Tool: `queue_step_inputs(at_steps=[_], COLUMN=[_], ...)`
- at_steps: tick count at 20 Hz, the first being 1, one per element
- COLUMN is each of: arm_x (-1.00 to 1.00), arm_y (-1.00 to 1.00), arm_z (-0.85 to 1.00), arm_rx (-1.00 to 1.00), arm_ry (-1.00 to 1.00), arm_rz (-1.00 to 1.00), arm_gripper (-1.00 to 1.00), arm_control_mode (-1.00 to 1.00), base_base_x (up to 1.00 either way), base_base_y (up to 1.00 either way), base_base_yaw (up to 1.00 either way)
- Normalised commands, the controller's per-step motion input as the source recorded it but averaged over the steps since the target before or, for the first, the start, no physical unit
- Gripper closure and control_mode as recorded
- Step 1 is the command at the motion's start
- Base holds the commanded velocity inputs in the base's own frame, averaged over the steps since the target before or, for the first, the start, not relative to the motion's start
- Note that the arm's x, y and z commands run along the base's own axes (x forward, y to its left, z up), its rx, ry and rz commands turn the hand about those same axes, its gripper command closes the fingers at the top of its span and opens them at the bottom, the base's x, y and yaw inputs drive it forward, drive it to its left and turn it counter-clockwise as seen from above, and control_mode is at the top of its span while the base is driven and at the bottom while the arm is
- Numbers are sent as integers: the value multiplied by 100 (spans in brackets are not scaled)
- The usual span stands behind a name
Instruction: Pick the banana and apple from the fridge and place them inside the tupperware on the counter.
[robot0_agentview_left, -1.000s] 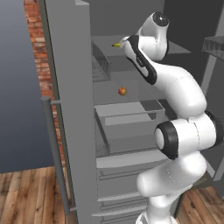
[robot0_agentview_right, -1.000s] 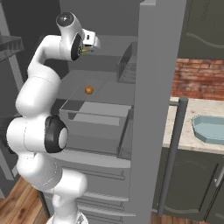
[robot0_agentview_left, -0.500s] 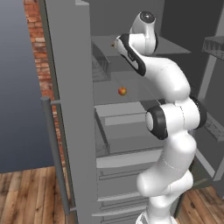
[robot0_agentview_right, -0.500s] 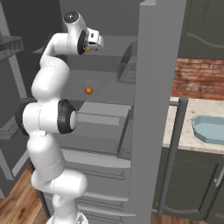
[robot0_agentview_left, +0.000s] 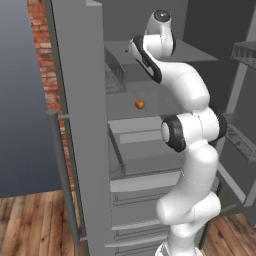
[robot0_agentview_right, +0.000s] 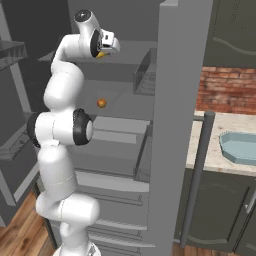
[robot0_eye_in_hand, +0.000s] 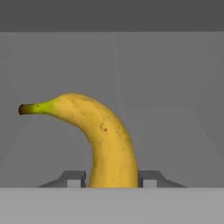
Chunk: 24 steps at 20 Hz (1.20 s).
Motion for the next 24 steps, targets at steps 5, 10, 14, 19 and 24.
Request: queue_step_inputs(at_steps=[5, 10, 14, 19, 24], arm_x=[-90, -100, -100, -100, -100], arm_y=[-1, -7, -6, -5, -3], arm_z=[-57, -53, -13, 0, 0], arm_rx=[0, 0, 0, 0, 0], arm_ry=[-3, -10, -16, -1, 2], arm_rz=[0, 0, 0, 0, 0], arm_gripper=[100, 100, 100, 100, 100], arm_control_mode=[-100, -100, -100, -100, -100], base_base_x=[0, 0, 0, 0, 0], base_base_y=[0, 0, 0, 0, 0], base_base_yaw=[0, 0, 0, 0, 0])
